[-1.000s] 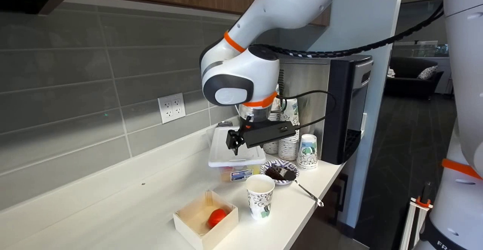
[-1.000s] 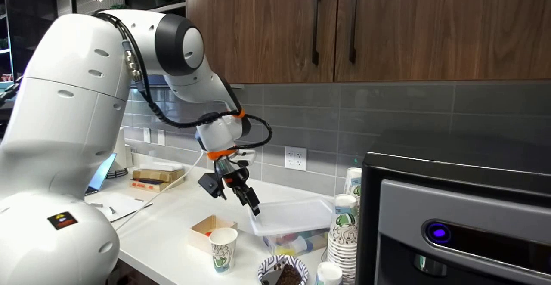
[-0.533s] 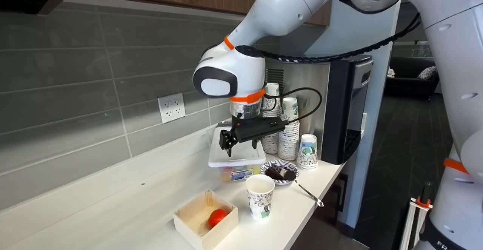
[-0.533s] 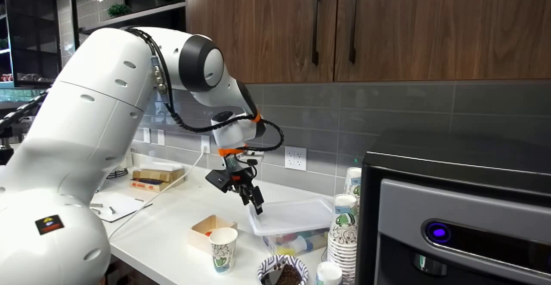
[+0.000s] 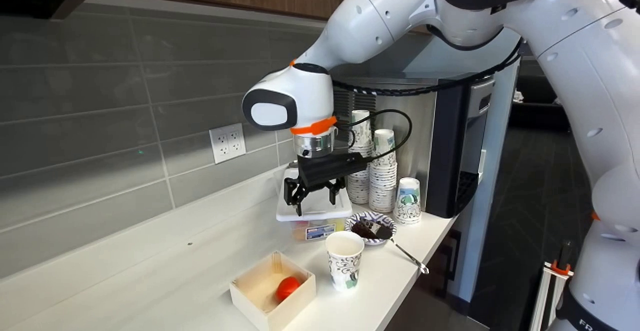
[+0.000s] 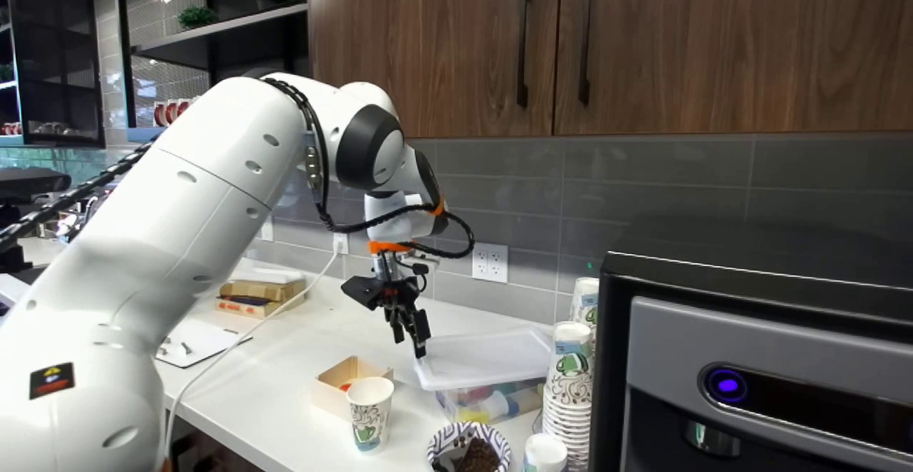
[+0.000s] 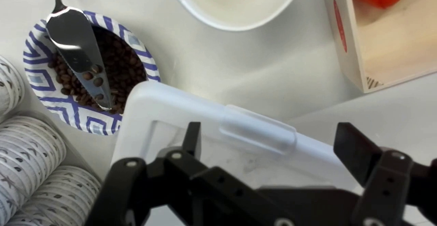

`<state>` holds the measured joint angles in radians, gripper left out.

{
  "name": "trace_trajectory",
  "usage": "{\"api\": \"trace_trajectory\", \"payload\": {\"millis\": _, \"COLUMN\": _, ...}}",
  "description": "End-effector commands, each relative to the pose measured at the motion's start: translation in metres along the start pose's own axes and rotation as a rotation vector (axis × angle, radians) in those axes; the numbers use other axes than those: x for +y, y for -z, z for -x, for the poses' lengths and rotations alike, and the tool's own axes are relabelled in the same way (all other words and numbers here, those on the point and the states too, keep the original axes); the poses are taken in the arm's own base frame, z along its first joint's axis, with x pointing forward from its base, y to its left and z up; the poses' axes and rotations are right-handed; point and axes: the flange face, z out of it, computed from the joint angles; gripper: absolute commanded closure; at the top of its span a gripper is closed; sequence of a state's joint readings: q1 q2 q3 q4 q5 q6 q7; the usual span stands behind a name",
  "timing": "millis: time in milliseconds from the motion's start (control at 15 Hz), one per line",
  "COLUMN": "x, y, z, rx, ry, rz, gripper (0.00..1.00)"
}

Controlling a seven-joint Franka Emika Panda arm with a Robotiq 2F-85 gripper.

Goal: Pick up the lid and put it on the bowl

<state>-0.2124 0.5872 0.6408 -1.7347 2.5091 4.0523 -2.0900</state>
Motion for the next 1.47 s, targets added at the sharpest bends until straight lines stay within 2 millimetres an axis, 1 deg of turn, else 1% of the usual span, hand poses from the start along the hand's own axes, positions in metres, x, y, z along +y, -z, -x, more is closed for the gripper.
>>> {"api": "trace_trajectory", "payload": {"millis": 0, "x": -0.004, "y": -0.012, "z": -0.013, "rx": -0.077, "ry": 0.011, "rz": 0.002, "gripper": 0.00}}
{"api": "trace_trajectory", "payload": {"millis": 333, "x": -0.007, "y": -0.030, "z": -0.018, "rx": -0.127, "ry": 0.010, "rz": 0.011, "gripper": 0.00}}
{"api": "trace_trajectory", "payload": {"millis": 600, "x": -0.008, "y": -0.038, "z": -0.024, "rx": -0.135, "ry": 0.002, "rz": 0.004, "gripper": 0.00}}
{"api": "trace_trajectory", "payload": {"millis": 1000, "x": -0.002, "y": -0.028, "z": -0.030, "rx": -0.101, "ry": -0.025, "rz": 0.018, "gripper": 0.00}}
{"api": "trace_trajectory", "payload": {"millis": 1400, "x": 0.014, "y": -0.029, "z": -0.032, "rx": -0.091, "ry": -0.067, "rz": 0.046, "gripper": 0.00}}
